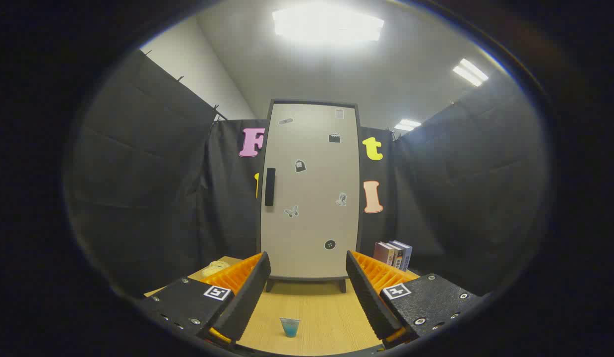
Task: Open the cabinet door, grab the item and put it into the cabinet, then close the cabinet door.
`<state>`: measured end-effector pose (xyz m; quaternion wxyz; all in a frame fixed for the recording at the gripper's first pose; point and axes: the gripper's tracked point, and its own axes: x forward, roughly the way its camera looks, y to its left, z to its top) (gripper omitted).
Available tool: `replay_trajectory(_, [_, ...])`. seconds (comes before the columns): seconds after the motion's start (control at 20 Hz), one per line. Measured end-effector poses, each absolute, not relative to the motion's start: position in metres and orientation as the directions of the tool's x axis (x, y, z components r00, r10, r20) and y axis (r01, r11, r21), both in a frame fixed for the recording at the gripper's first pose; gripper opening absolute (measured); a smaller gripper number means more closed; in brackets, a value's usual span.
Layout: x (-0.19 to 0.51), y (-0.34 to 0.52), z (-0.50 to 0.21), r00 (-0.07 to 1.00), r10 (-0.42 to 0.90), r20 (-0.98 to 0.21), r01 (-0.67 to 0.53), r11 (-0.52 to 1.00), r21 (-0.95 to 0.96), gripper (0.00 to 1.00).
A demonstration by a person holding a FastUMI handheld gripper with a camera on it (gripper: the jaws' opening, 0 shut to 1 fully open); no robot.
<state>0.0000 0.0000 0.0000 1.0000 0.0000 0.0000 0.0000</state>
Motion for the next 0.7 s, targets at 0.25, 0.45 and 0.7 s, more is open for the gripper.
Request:
replay_trajectory(0.25, [0.003,0.0,0.002,1.0,0.004,-0.006,-0.004,1.0,0.013,0.95])
replay_trajectory(0.45, [0.006,0.001,0.004,1.0,0.006,-0.002,-0.006,1.0,0.014,0.95])
replay_trajectory(0.7, [0.01,0.003,0.004,1.0,0.011,-0.004,-0.011,1.0,0.013,0.95])
